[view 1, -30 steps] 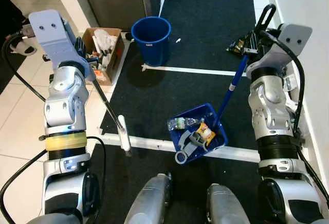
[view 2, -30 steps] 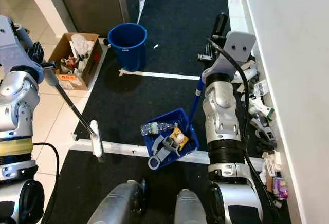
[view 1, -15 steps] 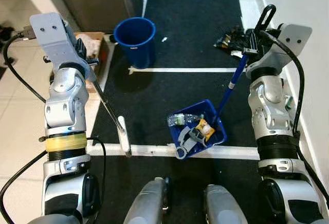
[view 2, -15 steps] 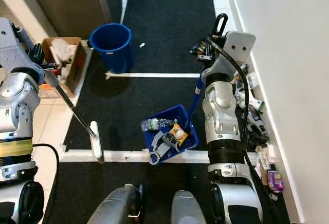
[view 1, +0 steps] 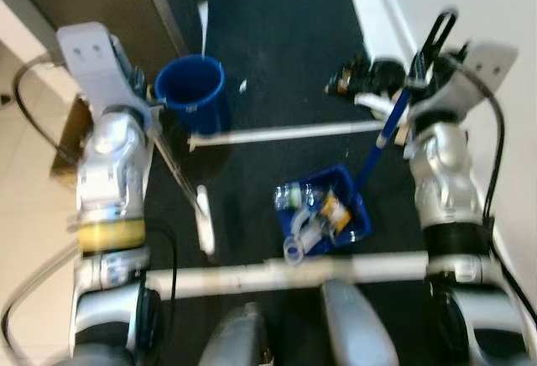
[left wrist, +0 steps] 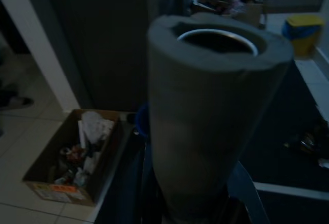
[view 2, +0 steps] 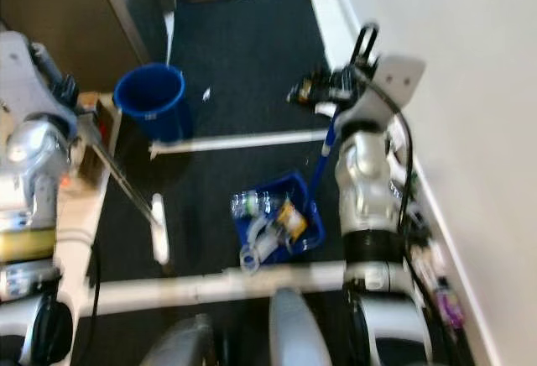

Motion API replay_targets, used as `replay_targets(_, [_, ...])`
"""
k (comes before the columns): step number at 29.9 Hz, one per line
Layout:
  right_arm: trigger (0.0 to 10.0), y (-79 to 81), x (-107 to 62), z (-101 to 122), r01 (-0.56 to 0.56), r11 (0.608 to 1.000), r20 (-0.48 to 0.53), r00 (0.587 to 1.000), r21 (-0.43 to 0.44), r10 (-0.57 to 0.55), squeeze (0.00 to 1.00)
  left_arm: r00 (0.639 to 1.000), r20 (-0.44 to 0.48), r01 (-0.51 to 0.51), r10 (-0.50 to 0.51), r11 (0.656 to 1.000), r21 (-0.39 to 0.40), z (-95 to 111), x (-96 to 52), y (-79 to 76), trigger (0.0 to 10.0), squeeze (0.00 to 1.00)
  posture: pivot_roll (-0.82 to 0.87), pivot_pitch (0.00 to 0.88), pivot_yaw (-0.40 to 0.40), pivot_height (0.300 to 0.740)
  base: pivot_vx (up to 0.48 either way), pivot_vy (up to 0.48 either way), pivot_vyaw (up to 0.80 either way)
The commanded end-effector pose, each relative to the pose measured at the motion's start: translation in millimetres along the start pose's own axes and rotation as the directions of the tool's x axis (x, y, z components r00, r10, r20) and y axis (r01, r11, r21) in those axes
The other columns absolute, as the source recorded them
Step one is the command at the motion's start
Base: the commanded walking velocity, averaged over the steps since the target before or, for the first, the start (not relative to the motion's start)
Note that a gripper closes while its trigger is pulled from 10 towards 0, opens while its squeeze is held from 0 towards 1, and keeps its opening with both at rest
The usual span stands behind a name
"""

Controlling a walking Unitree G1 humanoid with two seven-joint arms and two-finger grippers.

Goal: Sweep floor

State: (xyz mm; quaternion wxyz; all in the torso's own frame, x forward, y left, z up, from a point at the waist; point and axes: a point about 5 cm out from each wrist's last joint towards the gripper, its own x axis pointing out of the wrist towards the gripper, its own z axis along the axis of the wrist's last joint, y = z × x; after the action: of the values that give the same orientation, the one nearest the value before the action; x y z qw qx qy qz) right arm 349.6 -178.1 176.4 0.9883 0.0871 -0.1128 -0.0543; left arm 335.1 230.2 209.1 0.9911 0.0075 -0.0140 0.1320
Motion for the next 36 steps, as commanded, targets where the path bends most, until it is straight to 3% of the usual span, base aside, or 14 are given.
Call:
replay_targets(1, [10.0,11.9,1.9,9.2,-0.038,0.999,0.056,0.998,0.016,0.038,0.0,0.999,0.026,-0.038,0.038,0.999,0.018,2.7,-1.9,11.6,10.0,0.0,-0.01,0.073,0.066,0.74,0.472,0.0,0.0])
replay_targets(36, [10.0,15.5,2.6,8.0,-0.051,0.998,0.057,0.997,0.024,0.05,0.0,0.999,0.015,-0.029,0.029,0.999,0.021,-0.6,-2.7,9.9,10.0,0.0,0.0,0.072,0.07,0.74,0.472,0.0,0.0])
